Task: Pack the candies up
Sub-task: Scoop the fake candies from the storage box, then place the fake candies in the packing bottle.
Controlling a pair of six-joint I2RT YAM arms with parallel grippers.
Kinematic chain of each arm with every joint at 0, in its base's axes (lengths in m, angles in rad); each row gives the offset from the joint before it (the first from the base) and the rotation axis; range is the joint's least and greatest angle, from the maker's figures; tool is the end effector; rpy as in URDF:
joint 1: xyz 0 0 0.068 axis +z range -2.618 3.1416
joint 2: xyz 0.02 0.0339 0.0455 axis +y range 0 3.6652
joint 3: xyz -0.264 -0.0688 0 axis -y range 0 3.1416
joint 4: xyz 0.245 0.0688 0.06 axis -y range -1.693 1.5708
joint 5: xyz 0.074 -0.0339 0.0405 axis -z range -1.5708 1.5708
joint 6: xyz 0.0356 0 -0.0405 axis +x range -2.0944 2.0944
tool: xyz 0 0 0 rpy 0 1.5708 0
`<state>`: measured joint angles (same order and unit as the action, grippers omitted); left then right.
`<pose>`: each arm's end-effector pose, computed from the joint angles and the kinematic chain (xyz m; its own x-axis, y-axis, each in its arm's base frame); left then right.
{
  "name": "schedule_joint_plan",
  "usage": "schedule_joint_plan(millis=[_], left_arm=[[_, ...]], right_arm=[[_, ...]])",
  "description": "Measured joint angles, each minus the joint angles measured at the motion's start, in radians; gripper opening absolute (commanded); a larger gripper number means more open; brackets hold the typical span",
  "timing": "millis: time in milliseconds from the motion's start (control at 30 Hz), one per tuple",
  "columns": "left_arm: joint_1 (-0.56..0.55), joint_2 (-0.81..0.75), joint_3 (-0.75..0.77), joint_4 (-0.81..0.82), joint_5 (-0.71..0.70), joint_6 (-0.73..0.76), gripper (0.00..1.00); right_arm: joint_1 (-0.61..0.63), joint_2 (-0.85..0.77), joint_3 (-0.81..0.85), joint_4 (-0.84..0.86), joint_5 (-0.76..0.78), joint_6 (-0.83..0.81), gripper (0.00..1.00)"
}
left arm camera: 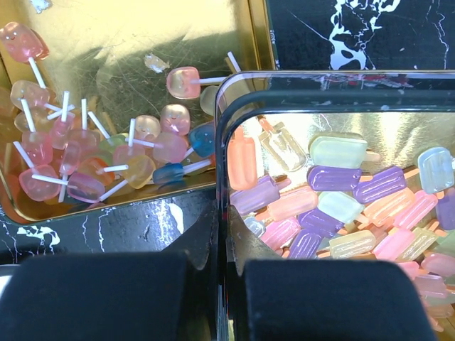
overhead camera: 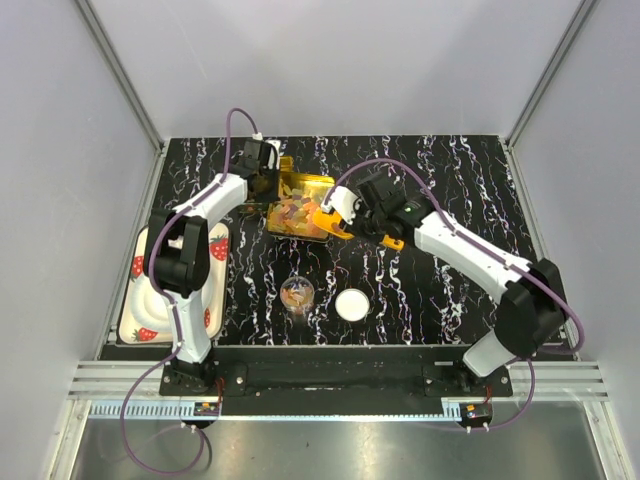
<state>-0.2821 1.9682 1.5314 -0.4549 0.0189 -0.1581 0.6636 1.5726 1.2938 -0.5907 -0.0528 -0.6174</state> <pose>0.4209 -0.1227 0.2224 -0.7837 0.0632 -0.6179 0.1684 0.9792 -0.1134 0.2692 0.2129 0.2841 -0.1191 -0.8270 -0.5494 -0.8718 0.3519 -0.3406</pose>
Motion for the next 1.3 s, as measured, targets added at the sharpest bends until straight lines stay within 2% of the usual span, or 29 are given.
schedule_joint_plan(millis=[467,1033,1300], left_arm=[[-0.002,0.004,0.0,0.001,0.0,0.0,0.0],[-0.032,0.017,0.001,0.001,0.0,0.012,0.0],[-0.045,0.032,0.02,0.0,0.0,0.025,0.0]], right_arm=[[0.014,-0.133,0.031,-0.198,-0.02,-0.044,0.0],[0.258,-0.186,0.041,-0.29,-0.008,-0.058,0.0],[0.348,-0.144,0.041,-0.318,0.097,-0.105,0.0]])
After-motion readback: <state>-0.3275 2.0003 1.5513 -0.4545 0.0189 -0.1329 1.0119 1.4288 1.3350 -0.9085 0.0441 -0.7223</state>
